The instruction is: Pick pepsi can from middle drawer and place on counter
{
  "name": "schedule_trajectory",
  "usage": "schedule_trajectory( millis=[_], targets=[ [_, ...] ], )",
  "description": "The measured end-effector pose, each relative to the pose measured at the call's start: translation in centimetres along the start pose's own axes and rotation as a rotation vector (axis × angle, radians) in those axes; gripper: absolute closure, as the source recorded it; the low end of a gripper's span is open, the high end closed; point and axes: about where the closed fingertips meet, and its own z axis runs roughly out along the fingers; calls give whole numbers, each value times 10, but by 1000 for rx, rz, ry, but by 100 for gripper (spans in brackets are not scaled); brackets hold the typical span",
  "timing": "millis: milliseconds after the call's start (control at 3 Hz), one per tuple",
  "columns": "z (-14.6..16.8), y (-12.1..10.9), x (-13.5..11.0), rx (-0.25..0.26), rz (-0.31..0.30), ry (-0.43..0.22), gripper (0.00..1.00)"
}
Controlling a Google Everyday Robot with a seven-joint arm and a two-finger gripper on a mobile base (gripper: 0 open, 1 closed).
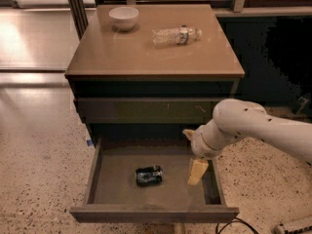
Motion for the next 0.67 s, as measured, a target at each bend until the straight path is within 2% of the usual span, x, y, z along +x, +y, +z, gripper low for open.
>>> schedule_trajectory(
  millis=[333,667],
  targets=[
    [33,4,3,-41,-1,2,0],
    [33,4,3,-41,-1,2,0]
  ],
)
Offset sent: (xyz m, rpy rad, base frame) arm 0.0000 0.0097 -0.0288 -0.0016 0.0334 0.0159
